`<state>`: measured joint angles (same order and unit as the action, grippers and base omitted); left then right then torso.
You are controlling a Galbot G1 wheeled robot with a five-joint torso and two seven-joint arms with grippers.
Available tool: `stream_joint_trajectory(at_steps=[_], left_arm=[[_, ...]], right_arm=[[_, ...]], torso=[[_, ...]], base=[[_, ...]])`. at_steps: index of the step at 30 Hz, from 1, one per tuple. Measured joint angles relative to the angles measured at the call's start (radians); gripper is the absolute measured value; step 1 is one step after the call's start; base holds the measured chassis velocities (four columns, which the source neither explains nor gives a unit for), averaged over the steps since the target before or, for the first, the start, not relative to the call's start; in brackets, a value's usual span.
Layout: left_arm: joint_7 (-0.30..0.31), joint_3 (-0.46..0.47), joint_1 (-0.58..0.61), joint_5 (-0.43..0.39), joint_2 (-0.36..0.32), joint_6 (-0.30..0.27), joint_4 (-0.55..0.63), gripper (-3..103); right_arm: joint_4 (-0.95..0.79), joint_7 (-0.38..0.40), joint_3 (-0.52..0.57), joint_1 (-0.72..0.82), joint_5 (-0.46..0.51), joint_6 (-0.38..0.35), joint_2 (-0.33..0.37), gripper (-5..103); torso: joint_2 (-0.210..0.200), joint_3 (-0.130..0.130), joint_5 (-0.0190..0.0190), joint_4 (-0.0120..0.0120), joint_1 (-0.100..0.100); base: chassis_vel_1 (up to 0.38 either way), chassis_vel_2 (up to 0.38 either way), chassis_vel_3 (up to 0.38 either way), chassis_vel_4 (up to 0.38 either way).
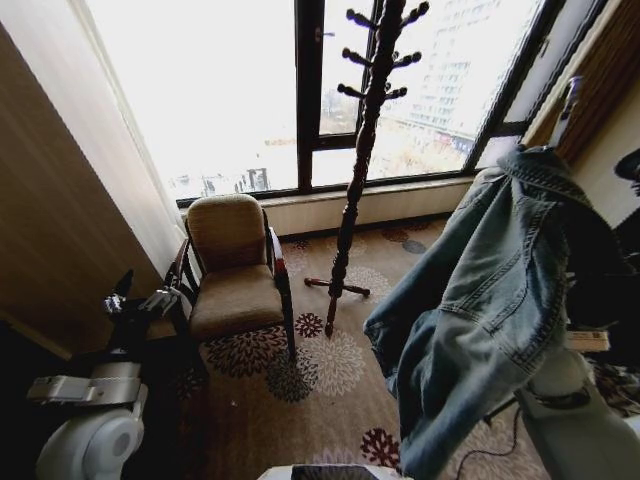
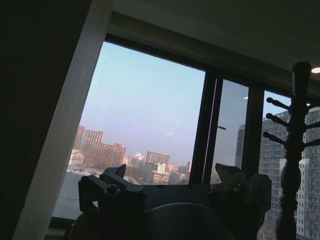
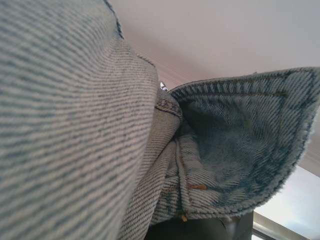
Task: Pick up the clothes from the bed and hang them on the clothes hanger.
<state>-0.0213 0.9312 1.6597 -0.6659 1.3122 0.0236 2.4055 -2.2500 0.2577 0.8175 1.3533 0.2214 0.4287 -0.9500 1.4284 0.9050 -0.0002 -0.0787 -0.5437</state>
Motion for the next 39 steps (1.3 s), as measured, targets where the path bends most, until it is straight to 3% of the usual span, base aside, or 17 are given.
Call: stream_joint_trajectory(at_steps=[22,27,39], left_arm=[[-0.031,0.003,-0.005,0.003,-0.009,0.029,-0.031,103],[-0.036,0.004,-0.005,0.003,-0.012,0.03,-0.032,99],[-0.02,0.002,-0.008,0.005,-0.022,0.029,-0.034,100]], right_arm=[[0.006,0.0,-0.011,0.0,-0.021,0.001,-0.014,17],[0.008,0.0,-0.012,-0.001,-0.021,0.001,-0.014,17],[0.012,0.001,-0.02,-0.006,-0.024,0.001,-0.017,17]], torso=[[0.0,0.0,0.0002,-0.0002,0.0],[0.0,0.0,0.0002,-0.0001,0.0],[0.0,0.0,0.0003,-0.0007,0.0]], base=[[0.0,0.0,0.0,0.0],[0.0,0.0,0.0,0.0],[-0.027,-0.026,-0.027,-0.034]])
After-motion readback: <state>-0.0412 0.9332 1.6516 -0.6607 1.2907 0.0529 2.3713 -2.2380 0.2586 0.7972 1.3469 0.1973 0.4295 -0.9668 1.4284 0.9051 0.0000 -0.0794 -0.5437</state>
